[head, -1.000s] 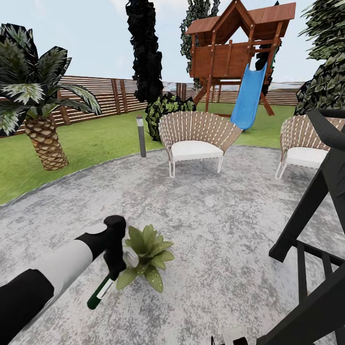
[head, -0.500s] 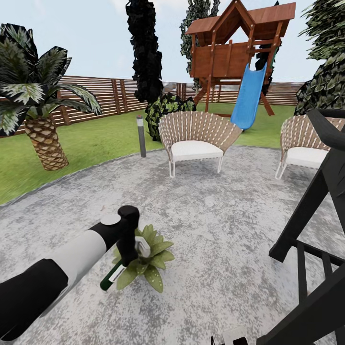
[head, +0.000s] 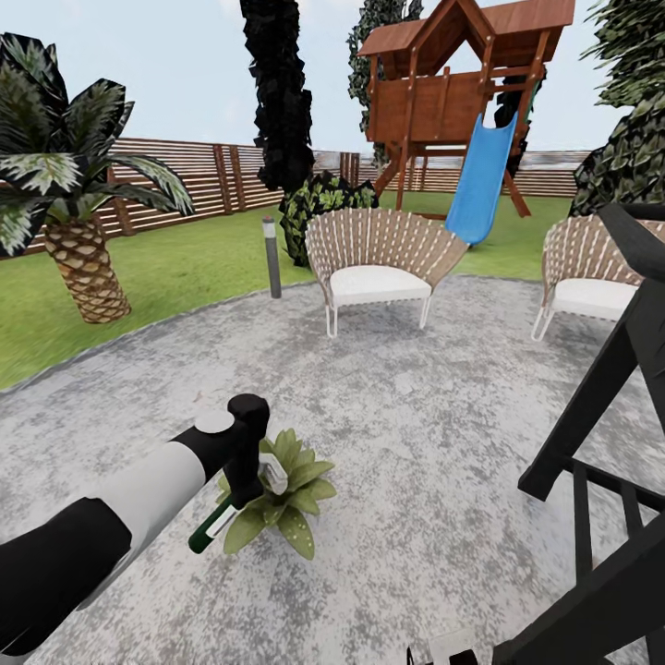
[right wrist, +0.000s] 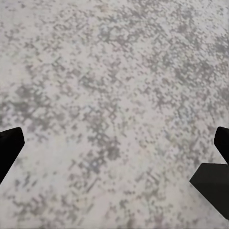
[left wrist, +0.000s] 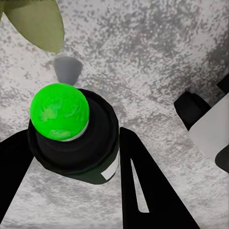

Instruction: Pick up the pesticide atomizer in the garden and spray insectifuge to fully cover both potted plants in the garden.

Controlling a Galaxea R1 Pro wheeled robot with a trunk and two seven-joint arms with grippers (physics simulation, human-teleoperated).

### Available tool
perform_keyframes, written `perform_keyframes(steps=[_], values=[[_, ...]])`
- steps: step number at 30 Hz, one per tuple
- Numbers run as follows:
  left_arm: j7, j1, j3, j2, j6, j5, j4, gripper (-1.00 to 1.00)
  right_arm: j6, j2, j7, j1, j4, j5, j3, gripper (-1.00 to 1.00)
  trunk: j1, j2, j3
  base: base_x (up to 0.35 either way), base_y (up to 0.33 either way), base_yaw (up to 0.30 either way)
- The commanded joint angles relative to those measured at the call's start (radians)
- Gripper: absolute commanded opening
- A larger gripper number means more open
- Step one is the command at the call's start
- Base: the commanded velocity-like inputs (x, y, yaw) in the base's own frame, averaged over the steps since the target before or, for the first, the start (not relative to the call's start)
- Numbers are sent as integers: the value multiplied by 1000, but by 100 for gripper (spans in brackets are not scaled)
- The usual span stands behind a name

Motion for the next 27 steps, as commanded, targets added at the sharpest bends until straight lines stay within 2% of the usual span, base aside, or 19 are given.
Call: perform_keyframes(steps=[1, 6, 16, 20, 24, 27], values=[[-10, -1, -3, 0, 10, -9, -1, -100, -3, 0, -4, -1, 1, 11, -8, 100, 0, 0, -1, 54, 0, 0], [-10, 0, -4, 2, 10, -8, 1, -100, -3, 0, -4, -1, 1, 11, -8, 100, 0, 0, -1, 217, 0, 0], [-10, 11, -5, 2, 8, -10, 7, -100, -3, 0, -4, -1, 1, 11, -8, 100, 0, 0, -1, 11, 0, 0], [-10, 16, -6, 11, 8, -13, 11, -100, -3, 0, -4, -1, 1, 11, -8, 100, 0, 0, -1, 0, 0, 0], [-10, 16, -4, 43, 8, -15, 15, -100, -3, 0, -4, -1, 1, 11, -8, 100, 0, 0, -1, 0, 0, 0], [-10, 18, -4, 94, 5, -14, 15, -100, -3, 0, -4, -1, 1, 11, -8, 100, 0, 0, -1, 0, 0, 0]])
